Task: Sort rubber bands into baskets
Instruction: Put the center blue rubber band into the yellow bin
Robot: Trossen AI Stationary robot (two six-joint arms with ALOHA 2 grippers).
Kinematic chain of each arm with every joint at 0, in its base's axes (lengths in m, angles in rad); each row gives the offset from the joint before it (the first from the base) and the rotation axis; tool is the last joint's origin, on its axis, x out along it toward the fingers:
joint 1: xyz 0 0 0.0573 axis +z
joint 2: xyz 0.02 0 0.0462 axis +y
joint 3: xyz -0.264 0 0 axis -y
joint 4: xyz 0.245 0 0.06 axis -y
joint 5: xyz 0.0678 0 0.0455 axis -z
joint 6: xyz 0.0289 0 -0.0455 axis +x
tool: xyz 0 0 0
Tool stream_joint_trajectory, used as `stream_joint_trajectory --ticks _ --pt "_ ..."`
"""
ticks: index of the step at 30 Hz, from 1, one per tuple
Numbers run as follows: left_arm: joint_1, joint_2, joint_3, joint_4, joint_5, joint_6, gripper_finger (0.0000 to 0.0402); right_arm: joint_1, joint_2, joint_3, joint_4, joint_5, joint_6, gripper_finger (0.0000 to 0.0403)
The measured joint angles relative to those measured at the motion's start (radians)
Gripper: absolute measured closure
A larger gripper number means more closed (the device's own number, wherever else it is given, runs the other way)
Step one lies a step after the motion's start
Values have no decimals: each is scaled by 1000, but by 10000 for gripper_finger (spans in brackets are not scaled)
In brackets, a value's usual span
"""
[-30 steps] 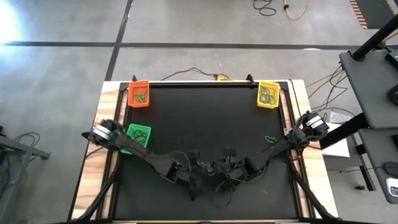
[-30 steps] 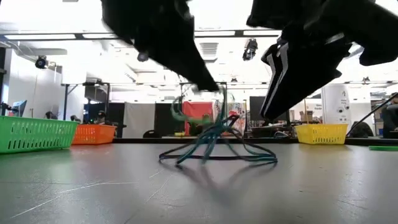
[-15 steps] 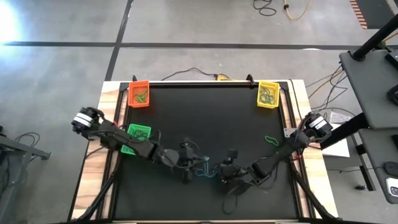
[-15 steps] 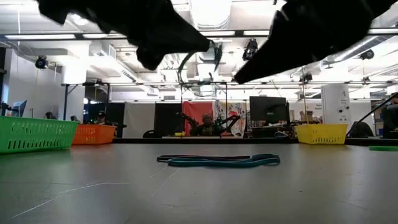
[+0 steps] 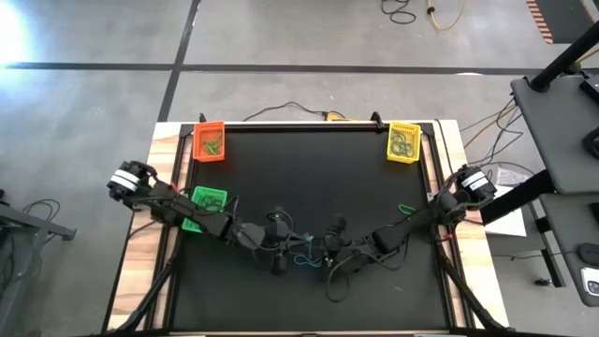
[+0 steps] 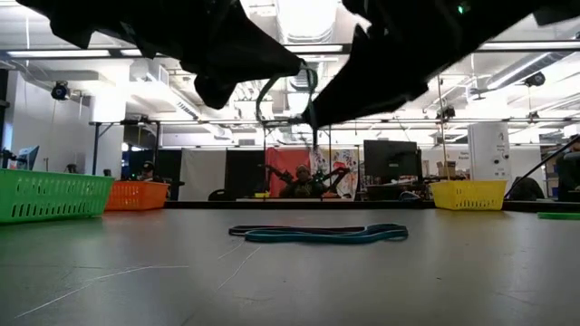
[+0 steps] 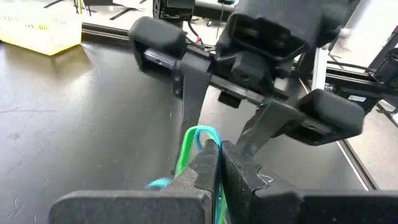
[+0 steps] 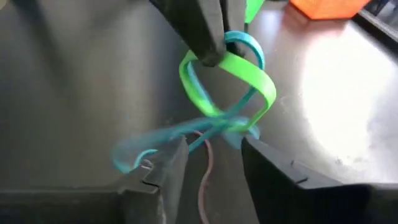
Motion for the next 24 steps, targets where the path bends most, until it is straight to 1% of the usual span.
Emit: stream_joint_trajectory --ticks 2,5,8,10,12,17,21,24 --pt "0 0 -1 -3 0 -1 402 2 -3 28 -50 1 -14 236" --pt "0 0 -2 -6 0 -2 402 3 -8 79 -181 6 -14 230" --pt "0 0 -2 -6 0 -3 402 2 -8 116 -260 33 -17 235" --pt "0 0 -2 -7 0 -3 402 2 -8 132 -266 64 -37 242" --pt "0 0 -2 -8 0 -4 402 2 -8 144 -274 93 -59 251" --pt "0 0 -2 -10 0 -7 401 2 -8 163 -274 97 -91 279" --pt "0 0 -2 -12 0 -7 401 2 -8 159 -277 145 -94 311" --pt "0 0 -2 -14 -2 -8 401 2 -8 159 -275 157 -94 341"
